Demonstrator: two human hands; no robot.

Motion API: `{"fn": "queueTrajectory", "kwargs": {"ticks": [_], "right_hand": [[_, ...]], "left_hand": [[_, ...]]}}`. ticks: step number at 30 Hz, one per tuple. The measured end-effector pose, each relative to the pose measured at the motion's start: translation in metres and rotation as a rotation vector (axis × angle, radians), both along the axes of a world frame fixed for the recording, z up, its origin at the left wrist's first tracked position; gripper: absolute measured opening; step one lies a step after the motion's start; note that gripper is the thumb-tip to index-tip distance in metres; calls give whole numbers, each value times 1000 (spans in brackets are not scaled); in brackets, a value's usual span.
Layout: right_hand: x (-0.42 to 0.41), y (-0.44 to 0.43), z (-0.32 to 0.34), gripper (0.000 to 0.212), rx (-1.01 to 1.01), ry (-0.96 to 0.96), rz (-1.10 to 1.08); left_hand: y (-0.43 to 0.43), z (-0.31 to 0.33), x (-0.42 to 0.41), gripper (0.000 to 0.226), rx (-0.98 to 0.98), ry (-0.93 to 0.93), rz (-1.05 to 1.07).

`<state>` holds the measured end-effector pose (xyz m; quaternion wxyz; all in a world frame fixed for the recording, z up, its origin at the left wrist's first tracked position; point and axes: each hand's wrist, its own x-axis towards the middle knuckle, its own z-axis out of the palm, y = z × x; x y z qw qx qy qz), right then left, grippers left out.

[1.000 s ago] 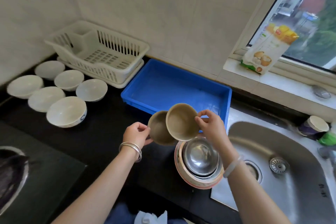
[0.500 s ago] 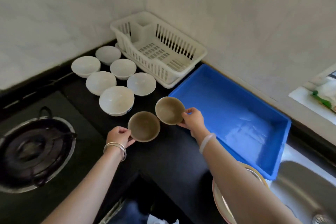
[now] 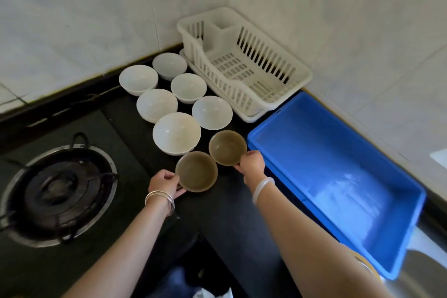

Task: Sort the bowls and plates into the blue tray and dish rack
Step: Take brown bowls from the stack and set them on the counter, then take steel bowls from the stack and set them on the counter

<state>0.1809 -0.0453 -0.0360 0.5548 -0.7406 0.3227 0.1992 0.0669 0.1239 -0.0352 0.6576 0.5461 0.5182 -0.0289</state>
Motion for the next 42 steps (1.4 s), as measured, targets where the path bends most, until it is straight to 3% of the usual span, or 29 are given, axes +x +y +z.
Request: {"fn": "queueTrajectory", "kwargs": {"ticks": [3, 8, 15, 22, 26, 30, 35, 42], "right_hand": [[0, 4, -2, 24, 32, -7, -48], [1, 7, -4, 14, 80, 1, -90], [-1, 3, -4, 16, 173, 37, -58], [-8, -5, 4, 41, 156, 39, 65], [-18, -20, 21, 39, 46, -40, 187], [-40, -52, 49, 16, -70, -234, 297], [-88, -124, 77, 16, -276, -373, 326], [-175, -239, 78, 15, -684, -263, 191]], "left_hand": [[-1, -2, 1, 20, -21, 1, 14], [-3, -3, 2, 17, -24, -3, 15], [-5, -4, 3, 8, -24, -4, 40], [-9, -3, -1, 27, 167, -25, -93], [-10, 5, -7, 40, 461, 24, -352], [-25, 24, -13, 34, 658, -64, -423], [-85, 43, -21, 20, 602, -223, -657], [-198, 43, -49, 19, 514, -333, -1076]]}}
